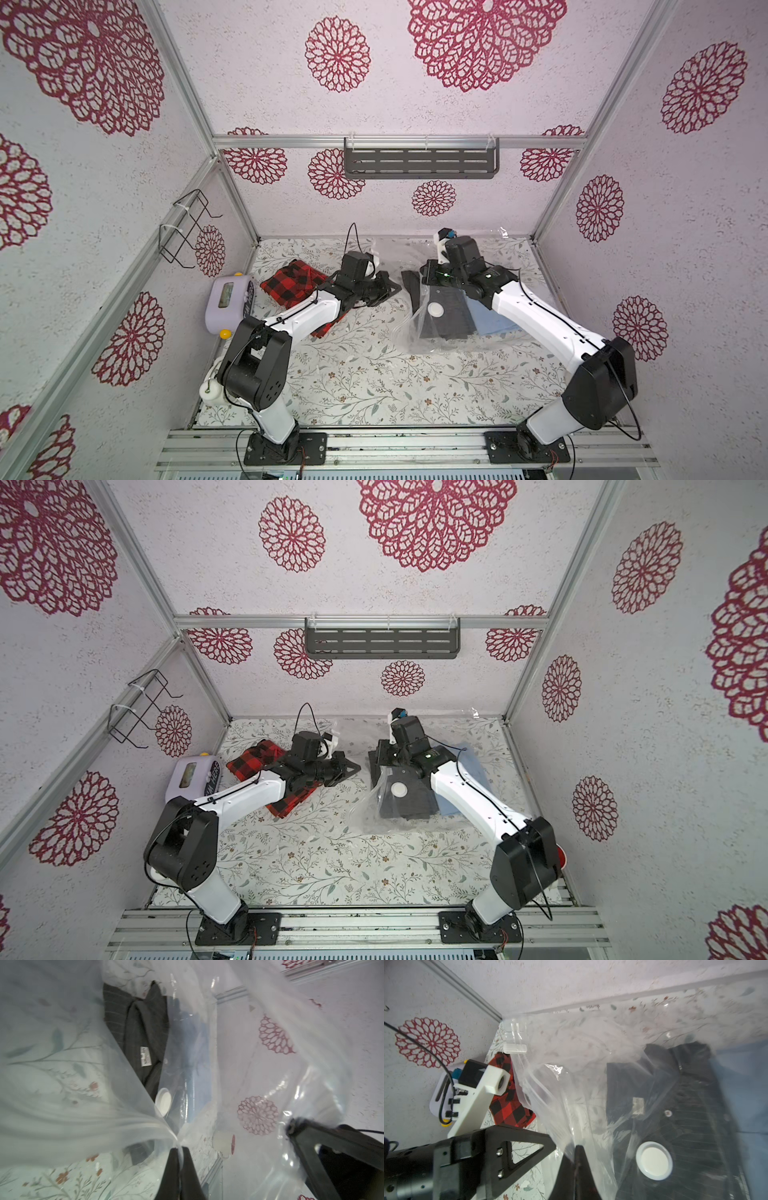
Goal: Place the folded shirt into the vacuum bag
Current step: Adjust the vacuum bag at the center of the board.
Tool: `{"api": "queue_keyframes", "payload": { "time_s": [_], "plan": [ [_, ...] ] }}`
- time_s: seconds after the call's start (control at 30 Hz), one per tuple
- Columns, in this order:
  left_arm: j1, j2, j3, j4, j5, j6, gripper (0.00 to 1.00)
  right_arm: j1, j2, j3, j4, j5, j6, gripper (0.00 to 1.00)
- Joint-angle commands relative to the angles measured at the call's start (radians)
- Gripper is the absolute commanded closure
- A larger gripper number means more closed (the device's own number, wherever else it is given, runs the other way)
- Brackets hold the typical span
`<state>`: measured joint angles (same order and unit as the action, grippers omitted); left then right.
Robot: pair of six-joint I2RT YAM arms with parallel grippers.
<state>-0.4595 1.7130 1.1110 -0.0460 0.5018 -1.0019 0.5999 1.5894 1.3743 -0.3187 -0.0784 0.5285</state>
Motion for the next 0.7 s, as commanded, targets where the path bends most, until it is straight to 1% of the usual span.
{"api": "queue_keyframes", "payload": {
  "time_s": [0.0, 0.1, 0.2, 0.3, 0.33, 0.4, 0.43, 0.57, 0.63, 0.67],
  "plan": [
    [0.023, -0.034, -0.063, 0.040, -0.044, 0.044, 1.00, 0.031, 0.041, -0.004, 0.080, -0.054, 0.034, 1.00],
    [0.051, -0.035, -0.128, 0.071, -0.055, 0.056, 1.00, 0.052, 0.079, 0.004, 0.111, -0.085, 0.032, 1.00],
    [0.066, -0.023, -0.165, 0.116, -0.054, 0.062, 1.00, 0.054, 0.115, 0.034, 0.110, -0.110, 0.024, 1.00],
    [0.073, -0.013, -0.192, 0.174, -0.036, 0.051, 1.00, 0.057, 0.134, 0.075, 0.083, -0.118, 0.000, 0.92],
    [0.073, -0.012, -0.199, 0.189, -0.025, 0.047, 1.00, 0.059, 0.136, 0.089, 0.065, -0.109, -0.009, 0.85],
    [0.073, -0.011, -0.201, 0.201, -0.016, 0.045, 1.00, 0.063, 0.131, 0.111, 0.034, -0.086, -0.026, 0.66],
    [0.075, -0.010, -0.200, 0.202, -0.011, 0.046, 1.00, 0.063, 0.121, 0.115, 0.021, -0.075, -0.035, 0.59],
    [0.090, -0.032, -0.200, 0.208, 0.023, 0.042, 1.00, 0.059, 0.047, 0.101, -0.028, 0.012, -0.064, 0.42],
    [0.098, -0.053, -0.193, 0.200, 0.038, 0.042, 1.00, 0.043, 0.002, 0.073, -0.047, 0.046, -0.073, 0.29],
    [0.103, -0.065, -0.186, 0.192, 0.043, 0.043, 1.00, 0.031, -0.021, 0.056, -0.053, 0.055, -0.077, 0.26]
  ]
}}
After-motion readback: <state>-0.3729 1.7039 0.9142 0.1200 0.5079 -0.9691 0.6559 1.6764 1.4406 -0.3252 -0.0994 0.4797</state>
